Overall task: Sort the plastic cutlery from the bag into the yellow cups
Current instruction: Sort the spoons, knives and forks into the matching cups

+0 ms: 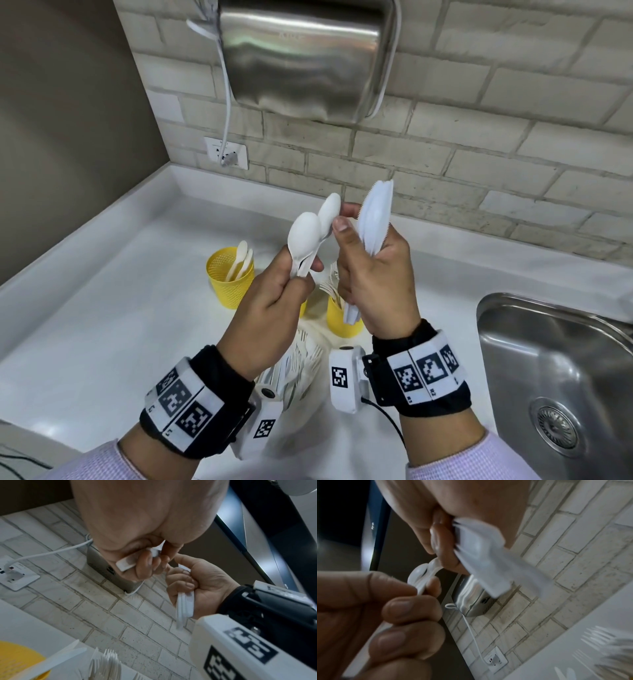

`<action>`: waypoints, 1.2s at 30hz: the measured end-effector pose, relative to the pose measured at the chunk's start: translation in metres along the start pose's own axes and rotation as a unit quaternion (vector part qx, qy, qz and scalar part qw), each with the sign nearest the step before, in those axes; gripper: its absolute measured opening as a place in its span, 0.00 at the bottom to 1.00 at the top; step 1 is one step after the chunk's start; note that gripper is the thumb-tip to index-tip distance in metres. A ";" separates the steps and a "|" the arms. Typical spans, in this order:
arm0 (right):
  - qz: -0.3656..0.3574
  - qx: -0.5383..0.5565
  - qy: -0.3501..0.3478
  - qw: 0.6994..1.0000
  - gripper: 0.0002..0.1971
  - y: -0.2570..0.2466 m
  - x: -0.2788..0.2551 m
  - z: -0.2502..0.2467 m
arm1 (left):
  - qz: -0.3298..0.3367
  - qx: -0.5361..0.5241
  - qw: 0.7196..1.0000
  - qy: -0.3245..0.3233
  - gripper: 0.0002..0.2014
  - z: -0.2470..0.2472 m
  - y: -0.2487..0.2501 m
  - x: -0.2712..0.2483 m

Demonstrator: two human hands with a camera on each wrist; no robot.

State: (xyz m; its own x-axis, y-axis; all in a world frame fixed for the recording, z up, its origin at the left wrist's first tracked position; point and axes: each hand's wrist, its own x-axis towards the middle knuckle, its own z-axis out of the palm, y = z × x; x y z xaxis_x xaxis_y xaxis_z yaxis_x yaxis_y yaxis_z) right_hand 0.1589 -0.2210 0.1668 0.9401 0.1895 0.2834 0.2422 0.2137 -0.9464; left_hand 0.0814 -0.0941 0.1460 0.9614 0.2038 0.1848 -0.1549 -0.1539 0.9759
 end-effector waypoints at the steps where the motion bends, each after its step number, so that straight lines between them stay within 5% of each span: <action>1: -0.002 0.008 -0.001 1.000 0.10 0.002 0.000 0.001 | -0.001 -0.003 1.000 -0.001 0.11 -0.001 0.000 0.000; 6: 0.005 0.038 0.007 0.999 0.04 0.005 -0.002 0.000 | 0.024 -0.021 0.999 -0.020 0.09 0.003 0.008 -0.001; 11: 0.004 0.016 -0.013 1.000 0.05 0.008 -0.006 0.002 | 0.059 0.047 0.997 -0.021 0.20 0.001 0.005 0.003; 16: -0.034 -0.046 -0.057 0.997 0.06 0.002 -0.007 0.004 | 0.076 0.182 0.980 0.003 0.12 -0.007 -0.007 0.007; 27: -0.072 -0.163 -0.051 0.983 0.08 -0.001 -0.014 0.015 | 0.104 0.304 0.947 -0.012 0.23 -0.014 -0.010 0.010; 33: -0.087 -0.212 -0.038 0.973 0.06 0.003 -0.015 0.016 | 0.087 0.321 0.942 -0.044 0.22 -0.018 -0.009 0.010; 36: -0.095 -0.234 -0.035 0.967 0.08 0.005 -0.015 0.017 | 0.074 0.323 0.943 -0.033 0.13 -0.021 -0.002 0.007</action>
State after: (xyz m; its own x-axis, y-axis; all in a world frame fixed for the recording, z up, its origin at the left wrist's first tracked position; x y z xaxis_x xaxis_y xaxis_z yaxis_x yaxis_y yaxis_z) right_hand 0.1419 -0.2066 0.1609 0.8535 0.2572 0.4533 0.5063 -0.2032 -0.8381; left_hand 0.0841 -0.0717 0.1476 0.9555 0.0760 0.2851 -0.1388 -0.7370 0.6615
